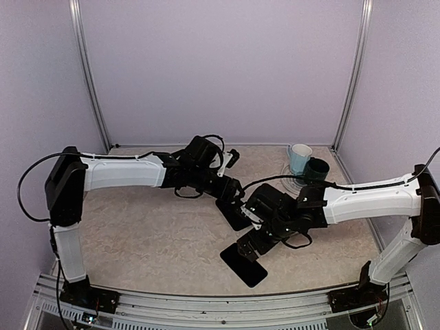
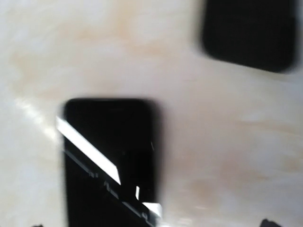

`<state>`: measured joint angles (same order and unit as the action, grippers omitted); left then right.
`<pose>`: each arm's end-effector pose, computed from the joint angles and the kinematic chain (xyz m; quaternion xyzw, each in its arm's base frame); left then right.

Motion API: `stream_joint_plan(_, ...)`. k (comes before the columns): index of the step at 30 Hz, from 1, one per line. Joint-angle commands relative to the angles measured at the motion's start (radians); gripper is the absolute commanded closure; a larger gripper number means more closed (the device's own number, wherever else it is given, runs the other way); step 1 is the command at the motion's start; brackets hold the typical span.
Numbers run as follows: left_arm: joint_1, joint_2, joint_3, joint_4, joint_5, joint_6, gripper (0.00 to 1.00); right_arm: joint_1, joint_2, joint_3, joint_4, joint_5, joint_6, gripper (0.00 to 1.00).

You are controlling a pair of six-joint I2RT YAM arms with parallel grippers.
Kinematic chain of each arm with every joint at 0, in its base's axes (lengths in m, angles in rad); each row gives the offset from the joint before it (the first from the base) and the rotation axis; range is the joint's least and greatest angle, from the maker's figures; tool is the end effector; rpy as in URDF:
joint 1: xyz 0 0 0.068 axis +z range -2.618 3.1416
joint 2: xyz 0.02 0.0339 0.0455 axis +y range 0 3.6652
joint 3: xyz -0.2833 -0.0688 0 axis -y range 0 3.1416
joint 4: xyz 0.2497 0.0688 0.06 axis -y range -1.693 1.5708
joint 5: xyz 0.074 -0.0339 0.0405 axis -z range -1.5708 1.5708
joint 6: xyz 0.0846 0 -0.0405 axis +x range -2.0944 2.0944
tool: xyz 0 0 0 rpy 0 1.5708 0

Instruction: Put the phone into the phone case

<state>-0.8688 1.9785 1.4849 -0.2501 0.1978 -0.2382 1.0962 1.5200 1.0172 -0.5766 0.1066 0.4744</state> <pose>0.3077 -0.3896 0.2019 0.3203 0.8540 -0.2871 0.2927 0.1579 0.2876 0.1893 -0.2840 0.9261 0.1352 0.2083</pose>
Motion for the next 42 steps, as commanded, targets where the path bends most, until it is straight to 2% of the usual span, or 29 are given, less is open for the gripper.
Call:
stream_joint_plan(1, 0.11, -0.113, -0.124, 0.081, -0.117, -0.1, 0.25, 0.09, 0.148, 0.106, -0.069, 0.022, -0.011, 0.01)
stream_joint_plan(7, 0.146, -0.229, -0.253, 0.096, -0.171, -0.076, 0.22, 0.124, 0.353, 0.232, -0.199, 0.039, -0.019, 0.01)
stream_joint_plan(19, 0.148, -0.265, -0.291, 0.097, -0.185, -0.071, 0.22, 0.122, 0.431, 0.231, -0.224, -0.033, -0.011, 0.01)
stream_joint_plan(24, 0.148, -0.246, -0.282, 0.082, -0.193, -0.064, 0.22, 0.109, 0.457, 0.228, -0.199, -0.104, -0.036, 0.12)
stream_joint_plan(26, 0.148, -0.244, -0.284, 0.081, -0.192, -0.063, 0.22, 0.103, 0.446, 0.218, -0.18, -0.144, -0.043, 0.2)
stream_joint_plan(29, 0.149, -0.242, -0.281, 0.079, -0.193, -0.059, 0.22, 0.087, 0.436, 0.209, -0.185, -0.117, -0.033, 0.31)
stream_joint_plan(35, 0.152, -0.233, -0.264, 0.071, -0.193, -0.052, 0.22, 0.07, 0.375, 0.229, -0.188, -0.028, -0.021, 0.38)
stream_joint_plan(42, 0.154, -0.218, -0.252, 0.064, -0.194, -0.049, 0.22, 0.069, 0.291, 0.211, -0.114, 0.025, -0.036, 0.41)
